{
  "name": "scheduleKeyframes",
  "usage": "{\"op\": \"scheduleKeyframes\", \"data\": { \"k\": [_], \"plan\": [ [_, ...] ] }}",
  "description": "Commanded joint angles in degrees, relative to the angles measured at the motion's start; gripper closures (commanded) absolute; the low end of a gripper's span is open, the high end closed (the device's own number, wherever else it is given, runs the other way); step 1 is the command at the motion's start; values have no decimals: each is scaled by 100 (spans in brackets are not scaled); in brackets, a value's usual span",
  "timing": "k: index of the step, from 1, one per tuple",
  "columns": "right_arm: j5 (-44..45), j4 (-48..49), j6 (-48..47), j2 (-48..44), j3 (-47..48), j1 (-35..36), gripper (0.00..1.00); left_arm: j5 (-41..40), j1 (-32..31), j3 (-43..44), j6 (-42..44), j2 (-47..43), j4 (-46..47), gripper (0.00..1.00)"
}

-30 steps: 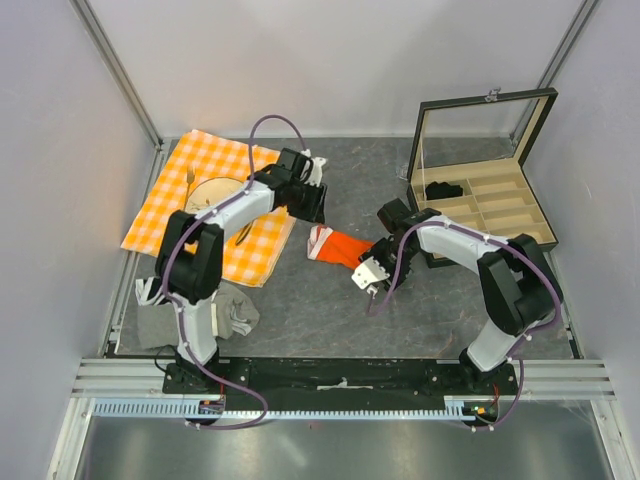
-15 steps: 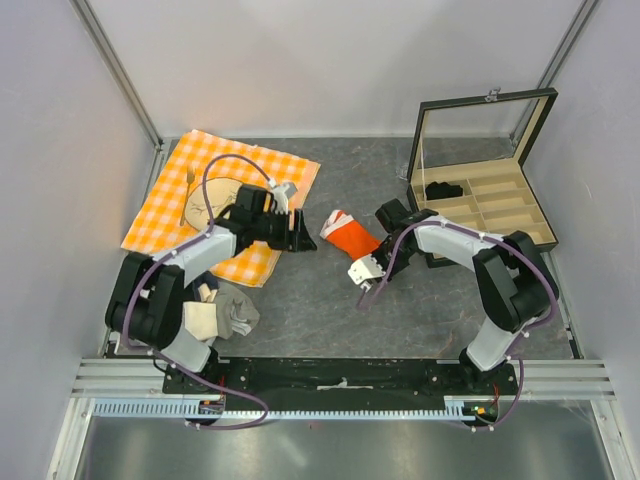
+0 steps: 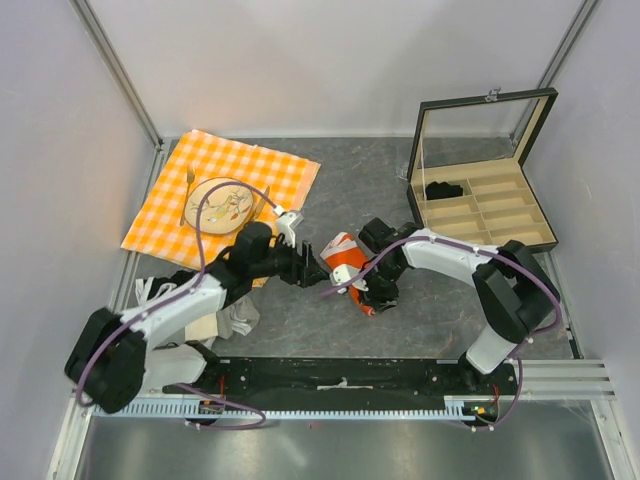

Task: Roll the underwear
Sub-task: Move the underwear to the center of the board, then roll the underwear to the center of the board.

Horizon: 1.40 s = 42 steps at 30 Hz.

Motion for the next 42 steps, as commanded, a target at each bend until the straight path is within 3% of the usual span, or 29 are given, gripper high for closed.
{"op": "scheduleKeyframes", "data": {
  "k": [1, 7, 12, 15, 28, 34, 38, 42],
  "plan": [
    [-251, -262, 785, -382, 55, 2, 45, -471, -125, -731, 184, -1238, 837, 27],
    [-637, -922, 268, -1102, 495, -7, 35, -313, -142, -1540, -17, -2136, 1250, 22],
    [-471, -976, -1424, -1858, 118, 2, 31, -33, -142, -1770, -185, -2084, 1629, 21],
    [-374, -783, -1938, -1922, -242, 2, 29, 135, -142, -1779, -238, -1952, 1717, 21],
    [170, 378, -1992, -1122, -884, -7, 30, 285, -160, -1999, -343, -1899, 1981, 21],
    [469, 677, -1756, -612, -1069, 2, 40, 84, -712, -1981, 86, -1916, 2016, 22],
    [347, 484, -1351, -384, -894, -7, 62, -302, -1231, -2139, 552, -2022, 2156, 23],
    [-162, -296, -1131, 46, -516, -86, 73, -506, -1758, -2516, 965, -2162, 2480, 23]
  ]
}}
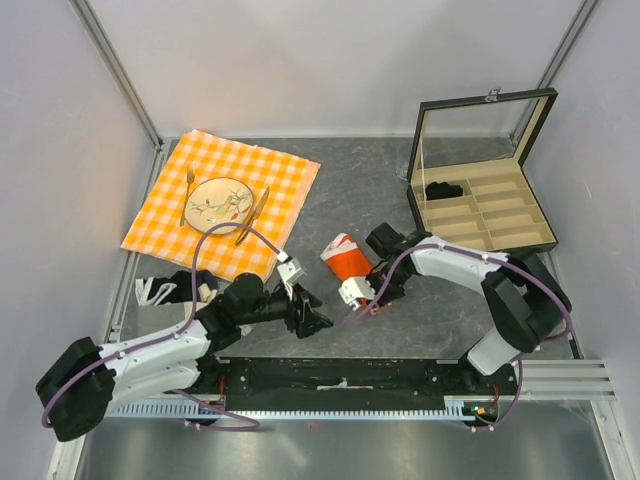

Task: Roll the underwear
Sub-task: Roll the underwear to the center of the board.

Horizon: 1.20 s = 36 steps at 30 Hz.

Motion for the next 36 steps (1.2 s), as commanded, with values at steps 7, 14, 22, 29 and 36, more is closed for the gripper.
{"op": "scheduleKeyframes", "data": {
  "k": [7, 14, 22, 29, 36],
  "plan": [
    [-1591, -2423, 577, 1654, 1428, -387, 78, -853, -1120, -824, 1360, -595, 986, 23],
    [-1944, -3224, 981, 2954, 2361, -440, 78, -1459, -1814, -386, 2019, 220, 890, 23],
    [-1847, -3198, 1263, 3325, 2555, -501, 75, -1890, -2210, 766, 2767, 2039, 872, 22],
    [-1917, -3014, 1342, 3369, 2511, -510, 74, -2346, -2412, 1416, 2952, 3051, 907, 22],
    [-1917, -2865, 1421, 3334, 2441, -510, 73, -2805, -2430, 1742, 2855, 3605, 890, 26]
  ]
}}
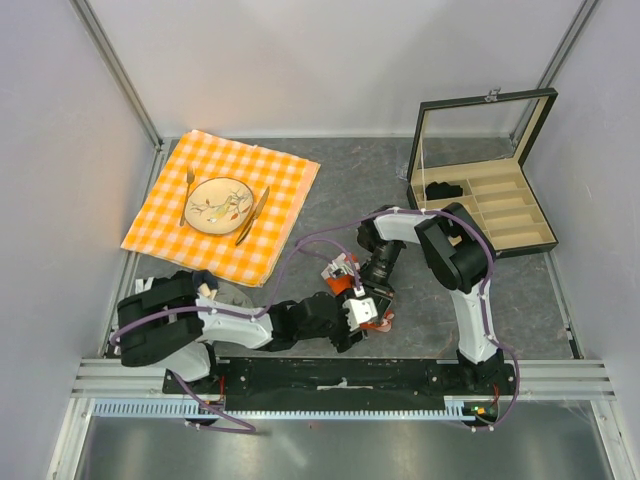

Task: Roll the underwear
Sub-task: Roll the underwear to the center of the board.

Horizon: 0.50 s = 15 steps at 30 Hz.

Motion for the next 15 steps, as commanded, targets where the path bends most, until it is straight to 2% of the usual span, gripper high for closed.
{"op": "scheduleKeyframes", "data": {
  "k": [1, 8, 13, 14, 15],
  "plan": [
    [124, 519, -56, 130, -49, -3, 73, -442, -41, 352, 199, 303, 262, 26],
    [142, 642, -4, 77, -102, -3, 72, -539, -41, 616, 103, 716, 289, 32],
    [159, 695, 58, 51, -111, -21, 70, -408, -41, 678, -3, 840, 210, 58],
    [159, 712, 67, 51, -111, -12, 69, -372, -41, 651, -46, 848, 201, 65],
    [159, 712, 75, 42, -102, -21, 69, -346, -41, 634, -125, 831, 201, 78]
  ]
}}
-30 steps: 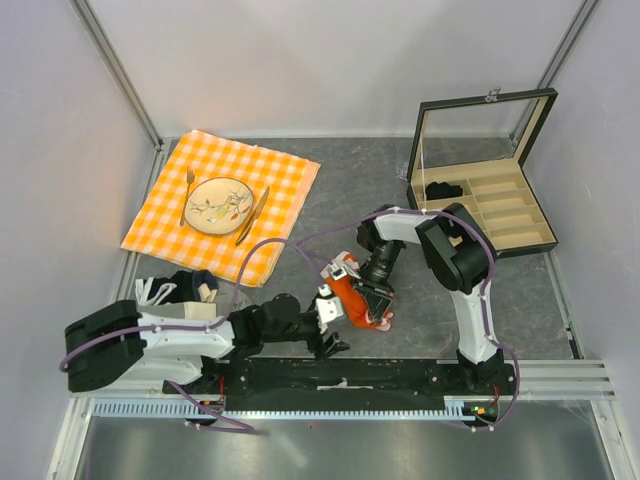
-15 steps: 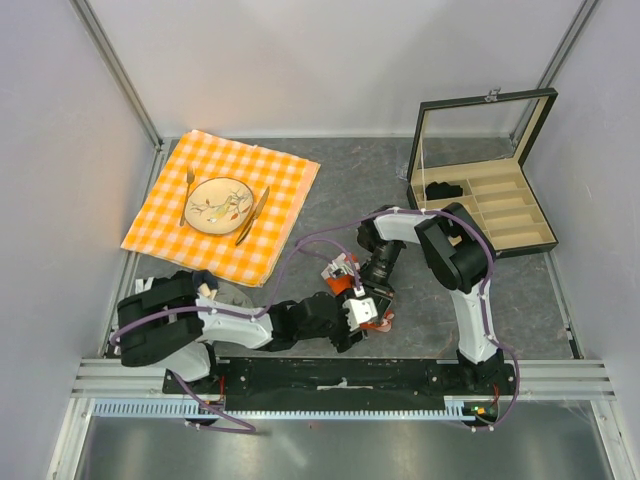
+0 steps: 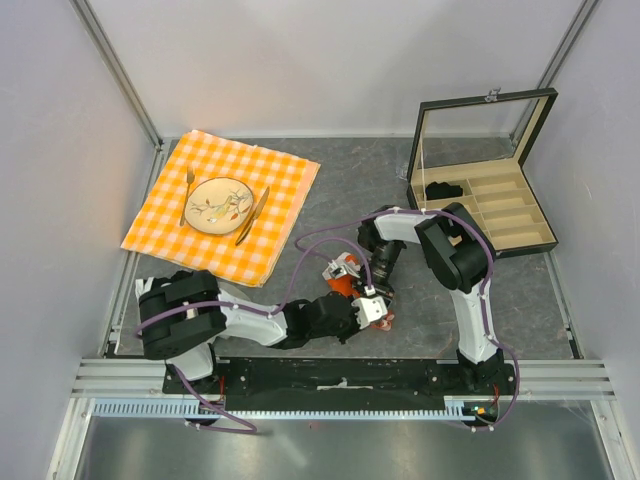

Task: Roll the underwear
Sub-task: Roll the underwear to the center of the board.

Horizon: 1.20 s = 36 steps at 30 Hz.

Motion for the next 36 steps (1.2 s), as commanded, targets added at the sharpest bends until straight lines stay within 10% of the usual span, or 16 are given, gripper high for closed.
{"op": "scheduleKeyframes", "data": {
  "k": [1, 3, 23, 26, 36],
  "plan": [
    [172, 664, -91, -2, -84, -27, 66, 50, -24, 116, -130, 42, 210, 84],
    [155, 664, -108, -81, -102, -80, 62, 103, -24, 10, -270, -2, 280, 98],
    [610, 2033, -136, -3304, -443, -1398, 43, 2413, 1505, -965, -2914, 94, 1413, 98],
    [446, 3140, -345, -4210, -1189, -1398, 2, 2827, 1804, -1106, -3406, 304, 1861, 98],
    [312, 2905, -1356, -4132, -1938, 50, 19, 3601, 2647, -1721, -5218, 1315, 3716, 98]
  ]
}}
